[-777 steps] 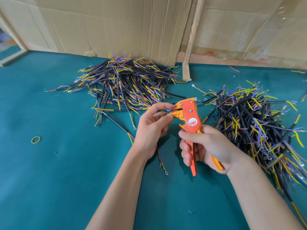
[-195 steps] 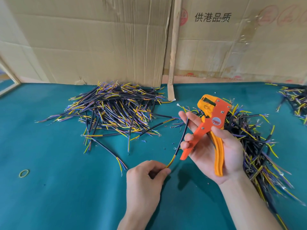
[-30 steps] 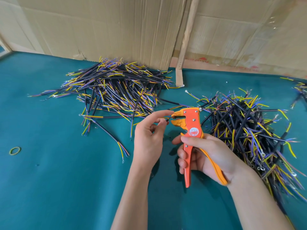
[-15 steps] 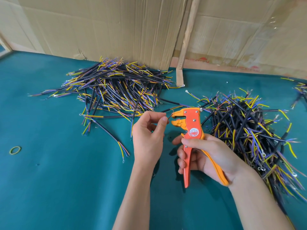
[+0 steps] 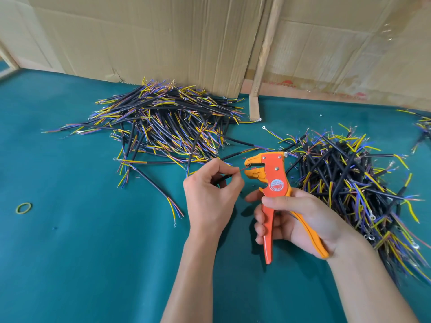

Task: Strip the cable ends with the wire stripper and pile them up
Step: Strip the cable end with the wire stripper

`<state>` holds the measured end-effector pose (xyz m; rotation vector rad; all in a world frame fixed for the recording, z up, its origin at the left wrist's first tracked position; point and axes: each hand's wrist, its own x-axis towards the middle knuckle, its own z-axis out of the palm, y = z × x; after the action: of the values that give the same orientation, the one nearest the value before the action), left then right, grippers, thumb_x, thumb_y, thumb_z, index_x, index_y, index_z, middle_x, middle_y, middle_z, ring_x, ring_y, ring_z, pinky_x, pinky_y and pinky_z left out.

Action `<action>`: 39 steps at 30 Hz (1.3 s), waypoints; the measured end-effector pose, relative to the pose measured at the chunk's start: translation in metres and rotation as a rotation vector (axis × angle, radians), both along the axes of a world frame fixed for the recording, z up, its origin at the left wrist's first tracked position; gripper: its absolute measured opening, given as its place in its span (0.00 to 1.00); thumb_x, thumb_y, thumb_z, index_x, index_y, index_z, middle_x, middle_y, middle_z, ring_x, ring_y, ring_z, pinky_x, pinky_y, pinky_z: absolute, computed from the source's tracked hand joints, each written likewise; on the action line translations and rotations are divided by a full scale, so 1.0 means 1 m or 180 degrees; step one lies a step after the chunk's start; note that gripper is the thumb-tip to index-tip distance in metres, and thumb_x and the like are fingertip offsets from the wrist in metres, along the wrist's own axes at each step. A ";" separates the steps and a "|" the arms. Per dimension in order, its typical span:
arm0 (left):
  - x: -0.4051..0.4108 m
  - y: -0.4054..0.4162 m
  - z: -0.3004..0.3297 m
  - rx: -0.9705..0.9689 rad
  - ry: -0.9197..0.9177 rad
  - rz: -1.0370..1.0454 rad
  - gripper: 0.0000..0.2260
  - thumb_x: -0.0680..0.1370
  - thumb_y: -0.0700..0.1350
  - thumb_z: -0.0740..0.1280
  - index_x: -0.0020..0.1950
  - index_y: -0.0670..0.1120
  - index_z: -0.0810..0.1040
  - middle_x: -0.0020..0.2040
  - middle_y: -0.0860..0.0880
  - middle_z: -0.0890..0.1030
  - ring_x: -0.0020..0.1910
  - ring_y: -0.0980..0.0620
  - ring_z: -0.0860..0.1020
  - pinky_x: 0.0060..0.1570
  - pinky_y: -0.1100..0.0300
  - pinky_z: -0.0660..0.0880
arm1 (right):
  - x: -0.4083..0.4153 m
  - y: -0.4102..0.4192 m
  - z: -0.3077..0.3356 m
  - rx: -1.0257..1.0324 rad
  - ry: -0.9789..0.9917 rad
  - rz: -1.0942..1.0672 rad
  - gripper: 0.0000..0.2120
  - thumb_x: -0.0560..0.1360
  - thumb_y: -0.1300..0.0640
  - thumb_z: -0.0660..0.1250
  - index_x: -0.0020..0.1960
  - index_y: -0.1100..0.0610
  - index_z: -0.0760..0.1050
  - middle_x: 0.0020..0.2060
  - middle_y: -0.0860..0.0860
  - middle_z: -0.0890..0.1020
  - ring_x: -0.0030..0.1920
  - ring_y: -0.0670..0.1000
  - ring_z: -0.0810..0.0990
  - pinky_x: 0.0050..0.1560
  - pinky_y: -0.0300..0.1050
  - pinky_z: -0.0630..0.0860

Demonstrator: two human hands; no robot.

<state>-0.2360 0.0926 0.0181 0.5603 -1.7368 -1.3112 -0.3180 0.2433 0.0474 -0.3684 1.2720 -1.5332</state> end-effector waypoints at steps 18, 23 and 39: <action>0.003 0.001 0.007 -0.0096 -0.0162 0.0064 0.04 0.65 0.39 0.70 0.34 0.48 0.80 0.33 0.54 0.82 0.33 0.50 0.77 0.36 0.63 0.75 | 0.000 0.005 0.001 0.0015 0.0173 0.0211 0.15 0.67 0.62 0.77 0.52 0.62 0.83 0.34 0.60 0.74 0.32 0.59 0.76 0.36 0.55 0.79; 0.003 0.001 0.009 -0.0076 -0.0167 0.0070 0.04 0.65 0.39 0.71 0.34 0.48 0.79 0.33 0.54 0.82 0.33 0.50 0.78 0.35 0.64 0.74 | -0.001 0.006 0.001 0.0001 0.0187 0.0302 0.14 0.67 0.61 0.77 0.52 0.61 0.83 0.34 0.60 0.75 0.32 0.59 0.77 0.37 0.56 0.79; 0.003 0.000 0.009 -0.0015 -0.0151 0.0028 0.07 0.66 0.37 0.71 0.34 0.48 0.79 0.33 0.55 0.81 0.33 0.51 0.77 0.35 0.66 0.73 | -0.005 0.005 -0.006 -0.0084 0.0240 0.0424 0.09 0.71 0.59 0.76 0.49 0.61 0.80 0.34 0.57 0.74 0.31 0.57 0.75 0.35 0.53 0.78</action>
<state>-0.2326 0.0929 0.0274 0.6002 -1.7734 -1.2969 -0.3231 0.2487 0.0415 -0.5221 1.2608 -1.4355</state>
